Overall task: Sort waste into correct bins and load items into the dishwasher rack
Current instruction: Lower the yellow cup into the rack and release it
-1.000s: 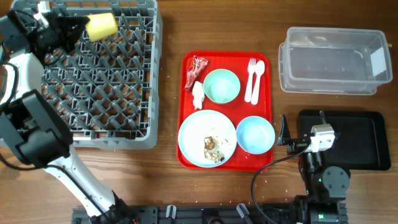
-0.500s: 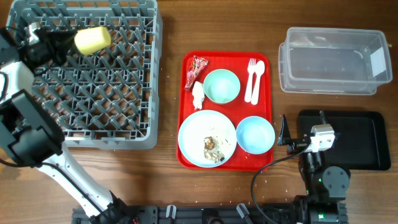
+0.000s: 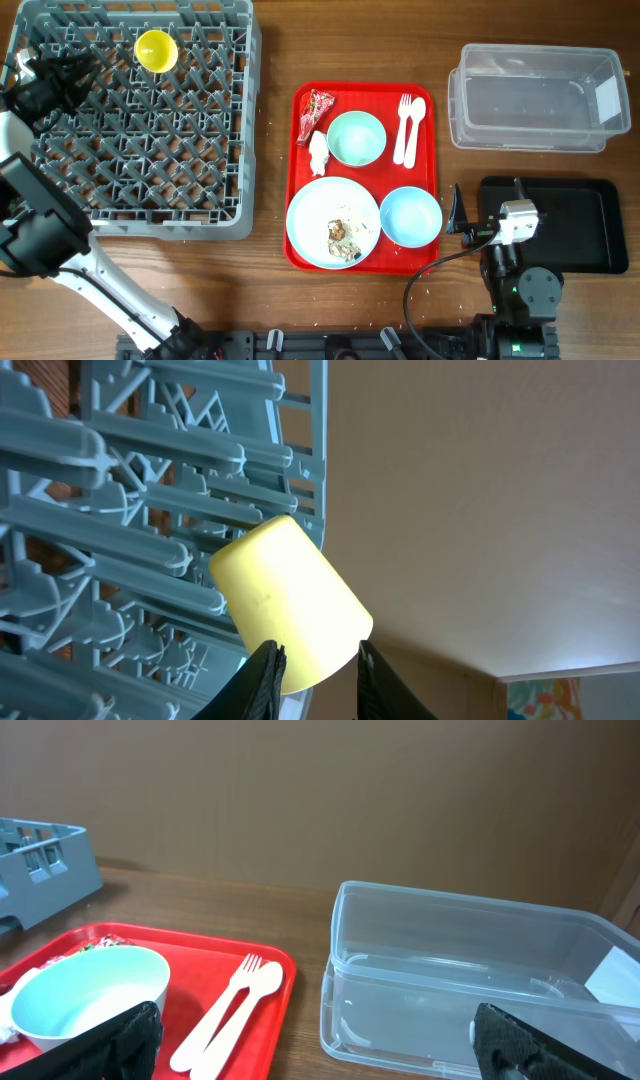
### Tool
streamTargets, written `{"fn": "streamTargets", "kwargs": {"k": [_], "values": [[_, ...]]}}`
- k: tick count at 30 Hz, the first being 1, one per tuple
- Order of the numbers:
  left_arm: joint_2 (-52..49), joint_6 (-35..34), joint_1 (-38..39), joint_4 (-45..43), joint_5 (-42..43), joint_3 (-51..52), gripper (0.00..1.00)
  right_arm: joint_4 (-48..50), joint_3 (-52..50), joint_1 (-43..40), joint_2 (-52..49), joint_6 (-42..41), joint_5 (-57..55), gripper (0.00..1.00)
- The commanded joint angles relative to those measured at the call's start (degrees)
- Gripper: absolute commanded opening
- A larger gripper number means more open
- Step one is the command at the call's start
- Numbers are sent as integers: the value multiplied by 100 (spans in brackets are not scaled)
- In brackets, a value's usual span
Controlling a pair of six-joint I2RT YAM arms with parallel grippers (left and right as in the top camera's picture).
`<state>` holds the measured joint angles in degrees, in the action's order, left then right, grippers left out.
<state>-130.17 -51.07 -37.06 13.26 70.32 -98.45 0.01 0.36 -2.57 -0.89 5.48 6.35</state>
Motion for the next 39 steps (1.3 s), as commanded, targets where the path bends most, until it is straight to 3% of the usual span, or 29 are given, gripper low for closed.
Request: {"fn": "streamTargets", "kwargs": {"k": [1, 2, 5, 8, 10, 13, 14, 16, 19, 24, 30, 39], "values": [[621, 507, 59, -7, 9, -9, 24, 28, -4, -31, 31, 48, -37, 100], [763, 699, 138, -4, 11, -9, 24, 31, -4, -31, 31, 46, -37, 100], [1268, 1604, 566, 39, 24, -9, 4, 28, -4, -28, 31, 48, -37, 100], [1801, 2688, 1342, 588, -601, -9, 5, 31, -4, -31, 31, 50, -37, 100], [2035, 3663, 2264, 1390, -2911, -9, 25, 28, -4, -31, 31, 48, -37, 100], [1998, 4260, 3163, 1794, -5643, -7, 29, 28, -4, -28, 31, 48, -37, 100], [1926, 4343, 3661, 1858, -7237, -7, 31, 28, -4, -28, 31, 46, -37, 100], [1735, 4404, 4347, 1764, -9274, -7, 30, 28, -4, -31, 31, 48, -37, 100], [1410, 4465, 4813, 1368, -10542, -7, 32, 31, -4, -31, 31, 48, -37, 100], [896, 4472, 4750, 933, -11355, -7, 32, 31, -4, -31, 31, 46, -37, 100], [614, 4465, 4400, 809, -11348, -7, 31, 31, -4, -28, 31, 48, -37, 100], [422, 4365, 3939, 846, -10421, -7, 32, 28, -4, -28, 31, 48, -37, 100]]}}
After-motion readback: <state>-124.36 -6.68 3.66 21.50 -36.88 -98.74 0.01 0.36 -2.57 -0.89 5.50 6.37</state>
